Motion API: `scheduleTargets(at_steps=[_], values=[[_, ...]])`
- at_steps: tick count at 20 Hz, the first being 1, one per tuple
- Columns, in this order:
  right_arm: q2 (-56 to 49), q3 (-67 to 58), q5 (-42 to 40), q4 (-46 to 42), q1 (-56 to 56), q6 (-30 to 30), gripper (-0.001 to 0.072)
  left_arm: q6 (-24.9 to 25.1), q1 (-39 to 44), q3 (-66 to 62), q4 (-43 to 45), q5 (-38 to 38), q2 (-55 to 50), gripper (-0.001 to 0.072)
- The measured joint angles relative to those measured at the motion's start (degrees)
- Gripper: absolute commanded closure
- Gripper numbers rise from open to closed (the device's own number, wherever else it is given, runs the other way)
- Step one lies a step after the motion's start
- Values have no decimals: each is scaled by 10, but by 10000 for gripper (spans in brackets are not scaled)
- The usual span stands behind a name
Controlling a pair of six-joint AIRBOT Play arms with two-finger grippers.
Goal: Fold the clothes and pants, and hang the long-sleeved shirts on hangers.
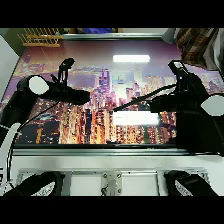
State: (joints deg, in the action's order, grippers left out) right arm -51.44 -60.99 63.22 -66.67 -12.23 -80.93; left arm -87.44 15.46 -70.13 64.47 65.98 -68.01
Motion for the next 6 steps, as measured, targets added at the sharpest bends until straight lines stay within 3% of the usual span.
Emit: scheduleTargets(at_steps=[6], values=[[0, 0, 2, 0, 0, 0, 690, 0, 0, 0, 0, -1, 0, 691]])
